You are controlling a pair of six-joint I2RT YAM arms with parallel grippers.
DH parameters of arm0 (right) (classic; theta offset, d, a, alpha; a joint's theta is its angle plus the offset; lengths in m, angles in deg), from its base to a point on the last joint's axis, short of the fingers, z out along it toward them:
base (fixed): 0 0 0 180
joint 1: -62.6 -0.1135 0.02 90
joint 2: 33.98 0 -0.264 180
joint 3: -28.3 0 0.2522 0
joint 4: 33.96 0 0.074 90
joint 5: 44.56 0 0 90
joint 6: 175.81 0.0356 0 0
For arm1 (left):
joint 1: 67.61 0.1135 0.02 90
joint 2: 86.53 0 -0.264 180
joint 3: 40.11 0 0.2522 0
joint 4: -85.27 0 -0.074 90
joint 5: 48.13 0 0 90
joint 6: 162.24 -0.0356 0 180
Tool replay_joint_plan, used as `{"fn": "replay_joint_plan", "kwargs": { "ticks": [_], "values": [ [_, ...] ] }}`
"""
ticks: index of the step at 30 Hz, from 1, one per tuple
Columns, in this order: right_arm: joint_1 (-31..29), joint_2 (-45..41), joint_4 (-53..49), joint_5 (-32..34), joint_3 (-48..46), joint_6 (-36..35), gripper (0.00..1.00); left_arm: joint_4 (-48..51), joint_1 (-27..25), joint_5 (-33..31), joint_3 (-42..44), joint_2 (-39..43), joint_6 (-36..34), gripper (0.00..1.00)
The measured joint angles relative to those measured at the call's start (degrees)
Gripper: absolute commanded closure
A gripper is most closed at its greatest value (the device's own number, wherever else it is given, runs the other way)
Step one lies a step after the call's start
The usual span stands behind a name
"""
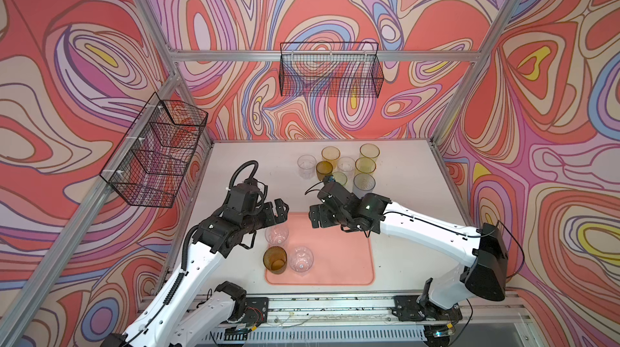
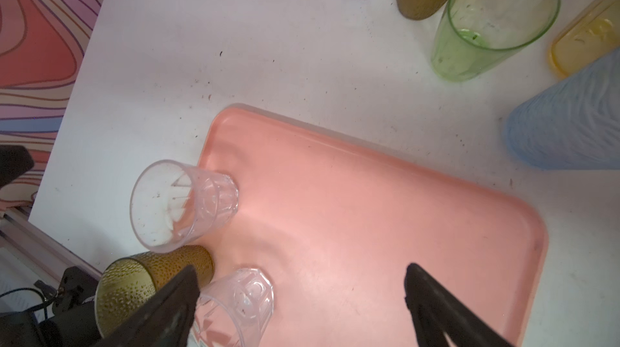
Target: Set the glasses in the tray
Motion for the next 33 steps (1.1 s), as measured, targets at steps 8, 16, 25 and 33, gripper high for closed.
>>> {"fn": "replay_joint_plan", "kwargs": {
  "ticks": [8,16,25,33],
  "values": [
    [4.09,0.17,2.25,-1.81,3.08,-4.76,0.02,-1.55,0.0,-1.01,-1.51,-2.45,0.5,0.0],
    [6.6,0.31,3.23,-4.15,3.32,-5.88,0.02,-2.62,0.0,-1.51,-3.69,-6.71,0.66,0.0],
    [9.07,-1.55,3.15,-8.66,3.32,-6.88,0.02,-5.05,0.0,-2.95,-4.85,-12.2,0.81,0.0],
    [11.43,-6.21,3.54,-9.53,2.34,-7.37,0.02,-7.85,0.0,-4.09,-9.18,-20.68,0.44,0.0]
  ]
}}
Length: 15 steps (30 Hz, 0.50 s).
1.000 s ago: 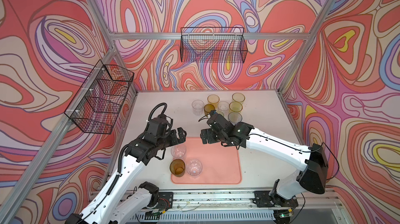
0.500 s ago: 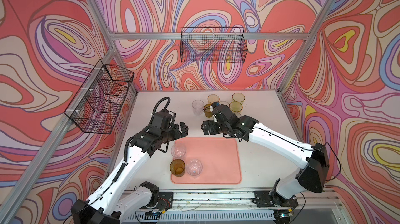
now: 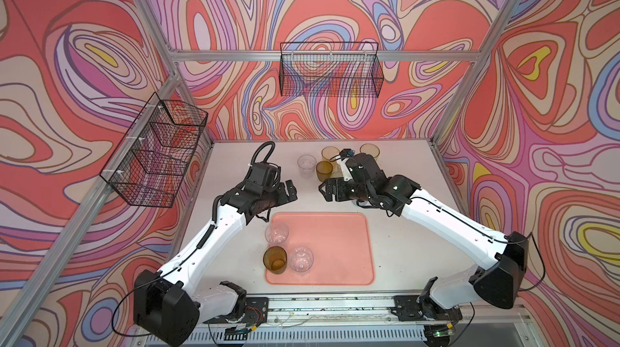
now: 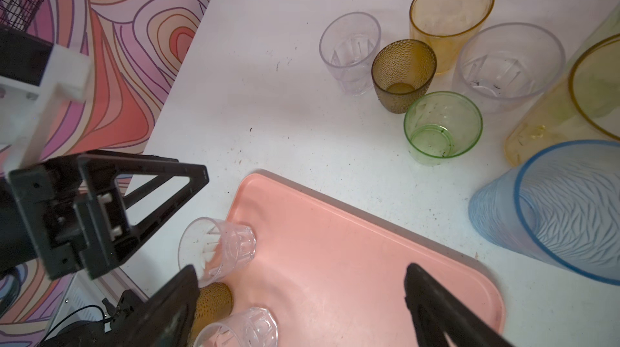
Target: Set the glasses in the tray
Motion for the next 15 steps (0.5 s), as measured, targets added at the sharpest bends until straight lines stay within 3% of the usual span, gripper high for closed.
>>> {"fn": "replay_joint_plan", "kwargs": {
  "ticks": [8,15],
  "values": [
    [0.37,-2.67,0.85,-0.04,-4.76,0.15,0.02,-2.32,1.4,-0.87,-7.37,-9.6,-1.84,0.0],
    [0.39,-2.93,1.62,0.28,-6.58,0.22,0.02,-2.62,4.31,2.4,-14.53,-18.58,-2.38,0.0]
  ]
}}
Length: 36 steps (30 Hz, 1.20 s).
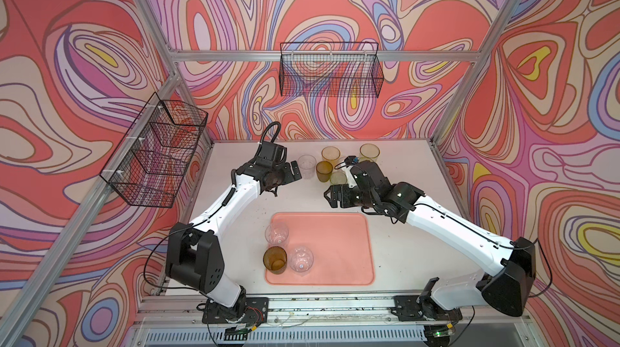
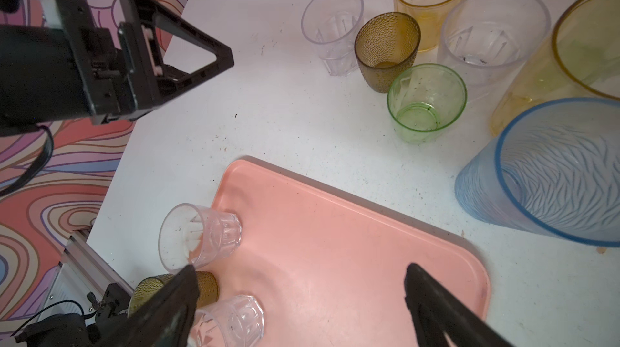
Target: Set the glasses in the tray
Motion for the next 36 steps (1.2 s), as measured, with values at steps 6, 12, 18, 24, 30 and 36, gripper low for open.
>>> {"fn": "replay_joint_plan", "kwargs": {
  "ticks": [6,12,18,24,30,36],
  "values": [
    [0.02,-0.74,1.18,0.55,-1.31,0.02,0.02,-0.26,1.36,1.99,-3.67,-4.09,-0.35,0.0],
    [0.04,-2.29,1.62,2.84,-2.32,-0.63,0.02,-0.48,2.08,3.76,-5.95,-6.78,-0.68,0.03],
    [0.22,-5.2,0.87,6.88,-2.34,-2.86,0.02,-0.07,2.4,4.42,-10.05,-10.16,-1.64,0.12],
    [0.31,-6.75,0.63,8.94,-2.54,-2.82,0.02,0.39,2.45,4.74,-13.55,-12.83,-1.68,0.22],
    [0.31,-7.02,-0.07,9.27,-3.56,-1.49,0.02,0.94,2.45,5.55,-18.05,-17.46,-1.7,0.3],
    [0.31,-8.96,-0.33,9.25,-5.07,0.48,0.01,1.44,2.45,5.6,-20.55,-21.35,-1.73,0.4]
  ]
}}
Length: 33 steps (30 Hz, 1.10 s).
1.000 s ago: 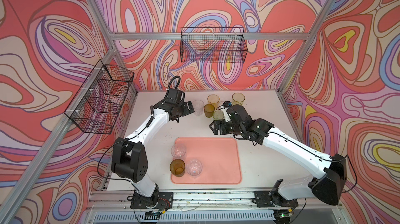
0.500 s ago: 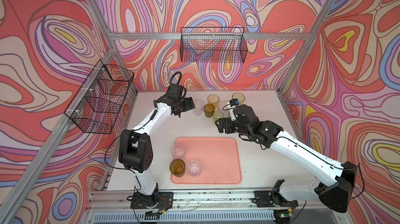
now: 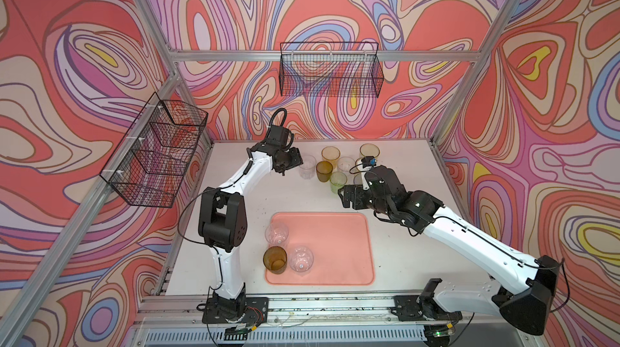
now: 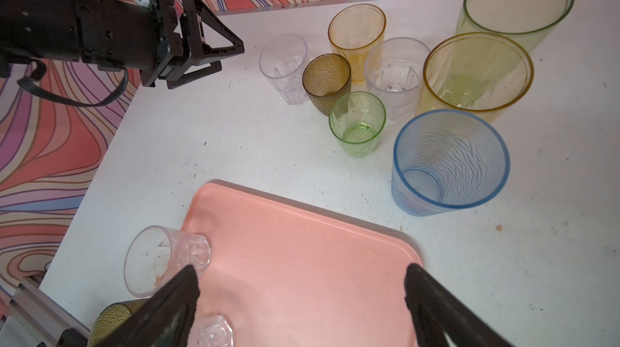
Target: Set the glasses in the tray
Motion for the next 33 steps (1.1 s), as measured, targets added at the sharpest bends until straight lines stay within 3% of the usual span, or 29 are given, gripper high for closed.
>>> {"fn": "replay_joint_plan", "kwargs": {
  "ticks": [24,33],
  "values": [
    [0.02,-1.18,-0.15,0.02,-2.69,3.72,0.02,2.27,-0.04,-1.36,-9.29,-10.88,0.04,0.5],
    [0.02,-1.18,-0.15,0.0,-2.71,4.02,0.02,2.67,-0.07,-1.9,-10.51,-13.46,0.04,0.59]
  ]
}}
